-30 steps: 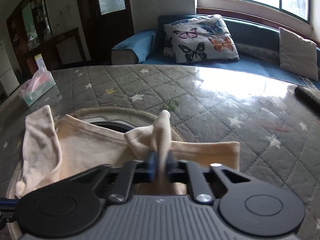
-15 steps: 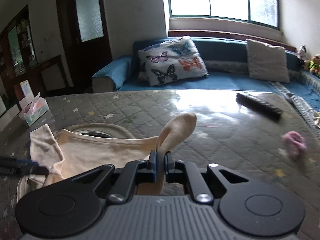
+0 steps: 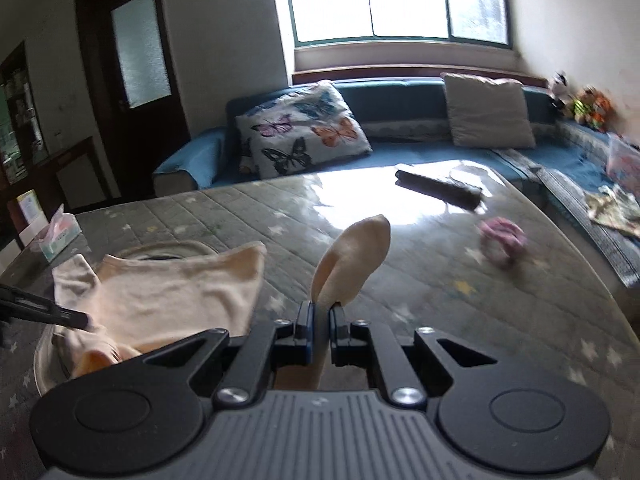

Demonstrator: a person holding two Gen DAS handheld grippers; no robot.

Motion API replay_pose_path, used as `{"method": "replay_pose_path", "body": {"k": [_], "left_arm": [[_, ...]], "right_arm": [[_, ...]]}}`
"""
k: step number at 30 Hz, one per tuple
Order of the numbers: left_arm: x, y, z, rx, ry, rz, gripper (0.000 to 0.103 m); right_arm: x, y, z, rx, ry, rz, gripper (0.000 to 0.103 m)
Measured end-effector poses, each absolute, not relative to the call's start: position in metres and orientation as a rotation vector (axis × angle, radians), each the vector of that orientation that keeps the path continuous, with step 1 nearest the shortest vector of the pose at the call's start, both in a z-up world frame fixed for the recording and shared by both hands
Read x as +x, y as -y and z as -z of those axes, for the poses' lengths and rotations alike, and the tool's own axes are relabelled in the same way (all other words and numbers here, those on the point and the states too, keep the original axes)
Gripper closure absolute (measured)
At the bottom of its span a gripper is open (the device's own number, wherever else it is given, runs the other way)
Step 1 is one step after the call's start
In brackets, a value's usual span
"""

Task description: Fold clothes

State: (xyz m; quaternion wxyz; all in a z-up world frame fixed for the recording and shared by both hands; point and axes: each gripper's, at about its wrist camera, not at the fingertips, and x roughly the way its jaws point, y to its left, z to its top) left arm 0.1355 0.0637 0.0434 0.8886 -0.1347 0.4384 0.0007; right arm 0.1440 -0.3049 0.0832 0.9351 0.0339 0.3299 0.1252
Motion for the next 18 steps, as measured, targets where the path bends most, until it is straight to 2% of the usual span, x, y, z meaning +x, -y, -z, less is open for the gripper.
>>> {"method": "replay_pose_path", "body": {"k": [5,10,13,15,18], "left_arm": [[0.076,-0.085,-0.053,-0.284,-0.881,-0.008,0.096],[0.025,-0.101,-0.036,-0.295,-0.914,-0.039,0.096],[0.008,-0.105,-0.023,-0.301,-0.951,-0.041,0.096],[-0.001,-0.109,-0.019,-0.301,-0.957,-0.038,0.096],[-0.007,-0.113,-0.024,-0.267,-0.95,-0.037,0.089]], "right_arm": [[0.122,0.328,-0.077,0.106,-0.685,-0.221,0.096],[0.102,0.345,-0.066,0.14,-0.707,-0.189,0.095],[0.096,0.351,-0.053,0.142,-0.744,-0.157,0.092],[0.093,0.356,-0.045,0.144,-0.772,-0.124,0.087],[0.088,0.368,-0.038,0.149,-0.799,-0.067,0.085]]}}
